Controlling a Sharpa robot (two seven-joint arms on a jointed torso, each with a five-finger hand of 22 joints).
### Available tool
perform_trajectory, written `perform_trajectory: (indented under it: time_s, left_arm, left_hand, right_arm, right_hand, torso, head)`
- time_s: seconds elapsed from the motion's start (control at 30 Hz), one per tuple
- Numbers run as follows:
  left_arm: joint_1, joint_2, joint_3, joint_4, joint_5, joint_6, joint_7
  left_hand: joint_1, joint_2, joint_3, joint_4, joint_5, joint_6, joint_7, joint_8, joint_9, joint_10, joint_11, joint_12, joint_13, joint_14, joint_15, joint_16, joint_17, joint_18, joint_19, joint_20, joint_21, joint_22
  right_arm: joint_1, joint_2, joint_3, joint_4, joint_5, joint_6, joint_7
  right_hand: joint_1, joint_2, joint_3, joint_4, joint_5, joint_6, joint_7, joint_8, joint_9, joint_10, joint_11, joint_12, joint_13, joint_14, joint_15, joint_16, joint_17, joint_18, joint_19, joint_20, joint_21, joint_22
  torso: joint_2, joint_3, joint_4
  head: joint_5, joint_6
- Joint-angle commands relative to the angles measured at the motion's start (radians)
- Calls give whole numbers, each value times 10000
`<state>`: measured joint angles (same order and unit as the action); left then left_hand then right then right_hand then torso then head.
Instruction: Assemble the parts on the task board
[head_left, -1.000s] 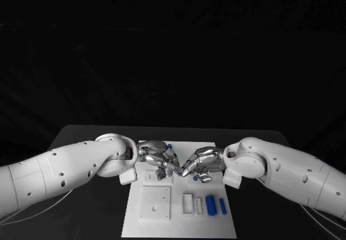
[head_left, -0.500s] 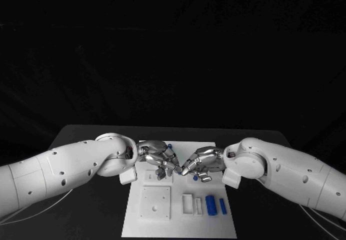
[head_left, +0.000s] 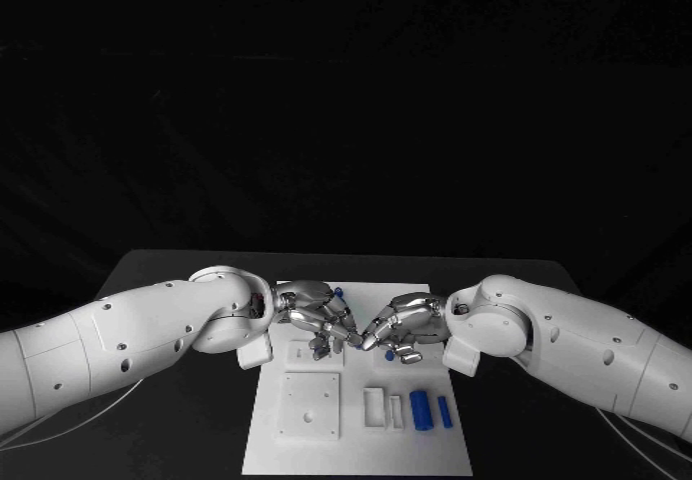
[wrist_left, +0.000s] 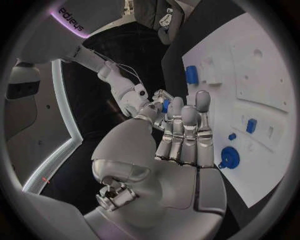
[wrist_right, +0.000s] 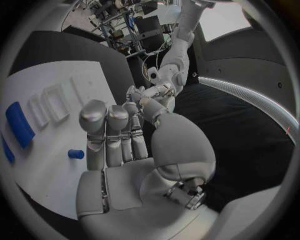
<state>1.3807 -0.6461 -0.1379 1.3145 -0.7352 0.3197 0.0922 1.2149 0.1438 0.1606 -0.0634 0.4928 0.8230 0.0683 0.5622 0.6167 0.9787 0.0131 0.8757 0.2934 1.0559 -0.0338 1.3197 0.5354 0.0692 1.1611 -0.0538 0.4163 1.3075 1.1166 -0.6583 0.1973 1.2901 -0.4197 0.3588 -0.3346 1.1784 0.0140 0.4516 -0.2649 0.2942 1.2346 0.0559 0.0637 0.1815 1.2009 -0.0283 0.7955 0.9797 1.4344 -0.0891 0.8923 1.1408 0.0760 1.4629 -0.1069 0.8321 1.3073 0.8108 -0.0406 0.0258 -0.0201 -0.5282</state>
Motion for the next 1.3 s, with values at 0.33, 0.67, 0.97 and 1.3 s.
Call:
perform_trajectory:
  time_s: [0.33, 0.67, 0.97, 1.3]
  left_arm:
    - [-2, 185, -164, 176, 256, -414, 269]
    - [-3, 189, -288, 287, 714, -898, 217]
    - [-3, 174, -322, 286, 846, -1005, 196]
    - [-3, 135, -328, 214, 883, -1092, 201]
  left_hand:
    - [-163, 138, 569, -491, 804, 393, -132, 97, 258, 497, -148, -52, 107, 366, -149, 22, 241, -25, 199, -149, 370, 224]
    - [-722, -29, 928, -1258, 1573, 1233, -268, -657, 516, 1163, -264, -744, 103, 639, -287, -325, 905, -66, 115, -290, 856, 213]
    - [-914, -29, 996, -1551, 1803, 1536, -301, -1057, 633, 1368, -295, -1009, 180, 763, -329, -469, 1115, -85, 91, -339, 1007, 208]
    - [-922, -46, 994, -1604, 1875, 1590, -302, -1122, 678, 1398, -302, -1036, 217, 787, -335, -499, 1166, -88, 85, -346, 1038, 207]
  right_arm:
    - [11, 60, 17, 64, 94, -241, 157]
    - [11, 21, 17, 94, 72, -601, 249]
    - [11, -10, 16, 81, 129, -850, 272]
    - [10, -90, 16, 71, 237, -1170, 298]
  right_hand:
    - [-22, 53, 65, -15, 42, 54, 19, 5, 9, 31, -64, -63, -10, -11, -43, 2, 0, -76, 44, -58, 22, 1034]
    - [-37, 44, 86, 13, 50, 40, 20, 4, 31, 10, -61, -105, -35, -20, -40, -21, -5, -75, 37, -55, -26, 1027]
    - [-42, 31, 85, 67, 44, -15, 34, 0, 26, -106, -46, -270, -148, -50, -26, -85, -38, -64, 4, -43, -168, 998]
    - [83, -291, -707, 188, 796, -847, 296, -14, -294, -548, 146, -669, -503, -467, 131, -1150, -704, 84, -340, 102, -1765, 588]
  torso:
    - [3, 2, 0]
    - [-8, -1, 18]
    - [-7, -5, 2]
    - [-11, -4, 20]
  head:
    - [-18, -9]
    - [-38, -39]
    - [-22, -17]
    - [-2, -5]
